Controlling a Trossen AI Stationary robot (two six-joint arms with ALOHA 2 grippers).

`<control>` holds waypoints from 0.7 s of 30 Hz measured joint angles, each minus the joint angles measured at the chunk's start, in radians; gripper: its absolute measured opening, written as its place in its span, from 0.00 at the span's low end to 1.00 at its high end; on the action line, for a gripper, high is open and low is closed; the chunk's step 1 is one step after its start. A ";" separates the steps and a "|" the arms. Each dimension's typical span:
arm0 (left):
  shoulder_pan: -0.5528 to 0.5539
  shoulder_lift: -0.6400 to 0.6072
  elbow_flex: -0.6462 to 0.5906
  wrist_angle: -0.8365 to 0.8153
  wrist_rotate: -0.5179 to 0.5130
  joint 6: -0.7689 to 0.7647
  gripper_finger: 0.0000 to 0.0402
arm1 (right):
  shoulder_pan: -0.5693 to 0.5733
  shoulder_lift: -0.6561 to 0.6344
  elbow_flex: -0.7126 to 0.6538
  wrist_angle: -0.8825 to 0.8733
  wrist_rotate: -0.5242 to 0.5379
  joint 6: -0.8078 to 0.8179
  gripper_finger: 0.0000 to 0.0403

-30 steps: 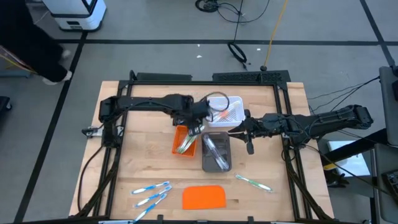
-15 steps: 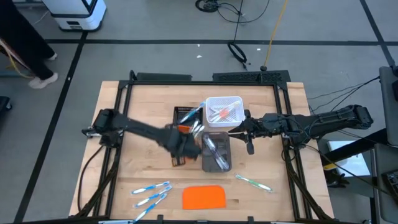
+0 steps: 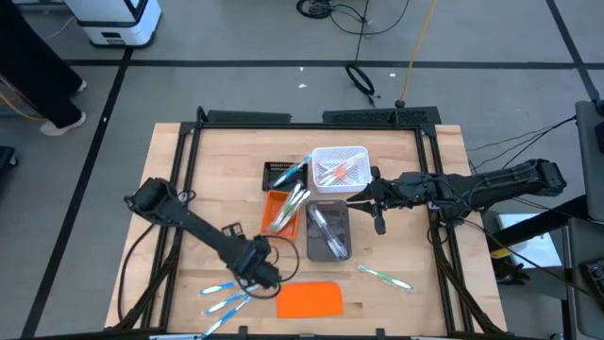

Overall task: Pick & Place Toothbrushes
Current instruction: Put the blue toothbrush into the black bin

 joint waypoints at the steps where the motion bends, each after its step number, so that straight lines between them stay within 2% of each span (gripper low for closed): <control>1: -0.011 0.000 -0.012 0.015 0.026 -0.013 0.52 | 0.000 0.000 0.000 0.000 0.000 0.000 0.15; 7: -0.066 0.000 -0.065 0.162 0.162 -0.049 0.52 | 0.000 0.000 0.000 0.000 0.000 0.002 0.15; 14: -0.120 0.000 -0.067 0.187 0.173 -0.136 0.52 | 0.000 0.000 0.000 0.000 0.000 0.004 0.15; 21: -0.134 0.000 -0.080 0.225 0.205 -0.149 0.52 | 0.001 0.000 0.000 0.000 -0.001 0.004 0.15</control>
